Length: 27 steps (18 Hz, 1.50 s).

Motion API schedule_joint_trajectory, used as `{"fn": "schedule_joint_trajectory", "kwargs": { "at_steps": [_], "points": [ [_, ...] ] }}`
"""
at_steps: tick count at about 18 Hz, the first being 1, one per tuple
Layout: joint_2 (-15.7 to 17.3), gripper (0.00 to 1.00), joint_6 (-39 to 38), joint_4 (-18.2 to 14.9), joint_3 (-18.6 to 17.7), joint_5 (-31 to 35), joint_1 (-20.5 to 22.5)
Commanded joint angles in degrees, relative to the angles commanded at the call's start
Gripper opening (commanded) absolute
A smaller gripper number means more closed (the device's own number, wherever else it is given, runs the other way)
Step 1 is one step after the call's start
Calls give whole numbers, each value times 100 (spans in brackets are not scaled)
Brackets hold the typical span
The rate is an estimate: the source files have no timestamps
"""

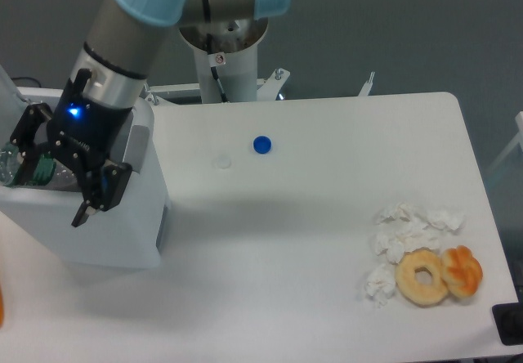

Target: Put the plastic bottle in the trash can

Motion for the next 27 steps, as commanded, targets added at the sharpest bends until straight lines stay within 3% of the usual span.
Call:
{"fn": "schedule_joint_trajectory", "kwargs": {
  "at_steps": [5,21,27],
  "points": [
    [-132,100,0,0,62,0,-141],
    [-9,100,27,-18,-96,0,-194],
    [245,100,26,-26,-88,35,342]
  ]
}}
